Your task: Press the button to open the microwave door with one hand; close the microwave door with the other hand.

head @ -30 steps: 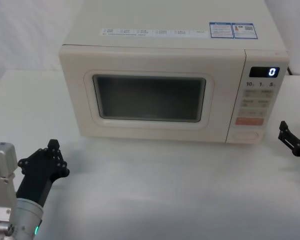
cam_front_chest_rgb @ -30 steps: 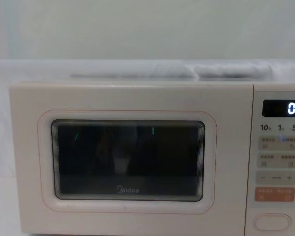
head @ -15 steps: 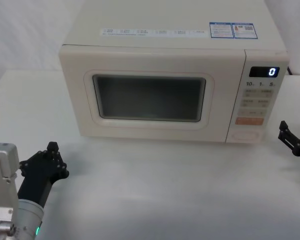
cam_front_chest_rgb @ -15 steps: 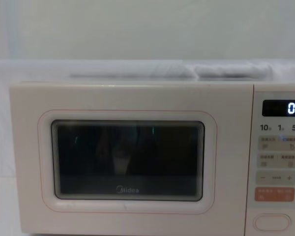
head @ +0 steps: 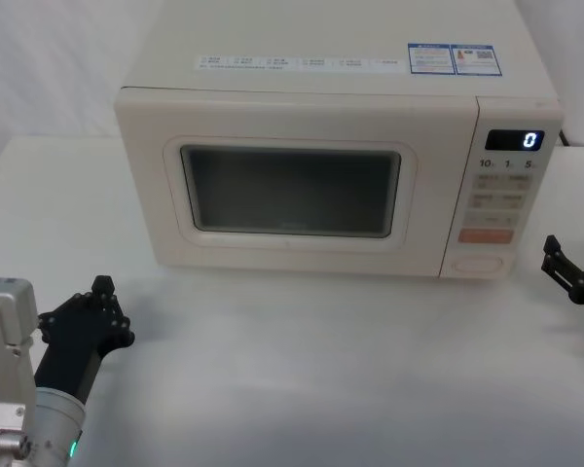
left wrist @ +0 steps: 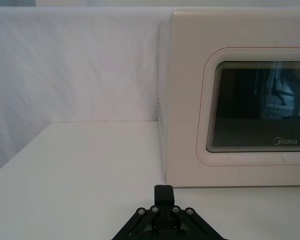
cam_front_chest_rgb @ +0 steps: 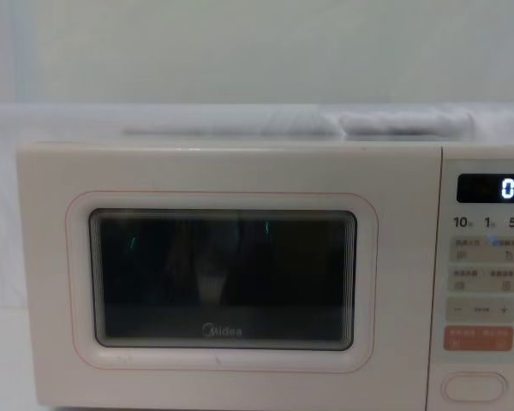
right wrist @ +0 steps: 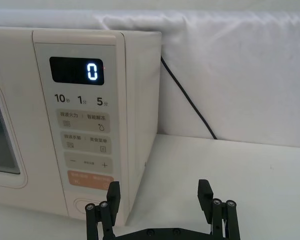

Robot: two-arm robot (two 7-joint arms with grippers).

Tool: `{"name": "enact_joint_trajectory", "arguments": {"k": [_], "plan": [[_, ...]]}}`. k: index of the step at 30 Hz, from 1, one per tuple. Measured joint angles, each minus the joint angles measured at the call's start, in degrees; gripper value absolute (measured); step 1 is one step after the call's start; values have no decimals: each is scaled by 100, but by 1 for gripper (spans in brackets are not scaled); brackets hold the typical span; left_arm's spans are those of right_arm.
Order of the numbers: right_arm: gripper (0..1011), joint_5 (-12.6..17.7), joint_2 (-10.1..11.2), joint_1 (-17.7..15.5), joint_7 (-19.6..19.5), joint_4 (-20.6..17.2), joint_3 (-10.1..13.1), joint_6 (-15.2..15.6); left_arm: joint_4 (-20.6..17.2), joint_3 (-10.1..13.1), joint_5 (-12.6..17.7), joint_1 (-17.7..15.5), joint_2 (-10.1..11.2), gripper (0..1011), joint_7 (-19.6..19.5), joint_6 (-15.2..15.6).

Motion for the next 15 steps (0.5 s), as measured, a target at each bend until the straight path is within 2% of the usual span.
{"name": "enact_joint_trajectory", "arguments": {"k": [7, 13, 15], "plan": [[1002, 0, 0, 0, 0, 0, 0, 0, -3, 5, -5, 0, 3, 8, 2, 0], [1002, 0, 0, 0, 0, 0, 0, 0, -7, 5, -6, 0, 6, 153, 2, 0], [1003, 0, 0, 0, 0, 0, 0, 0, -7, 5, -6, 0, 8, 245, 2, -1]]}}
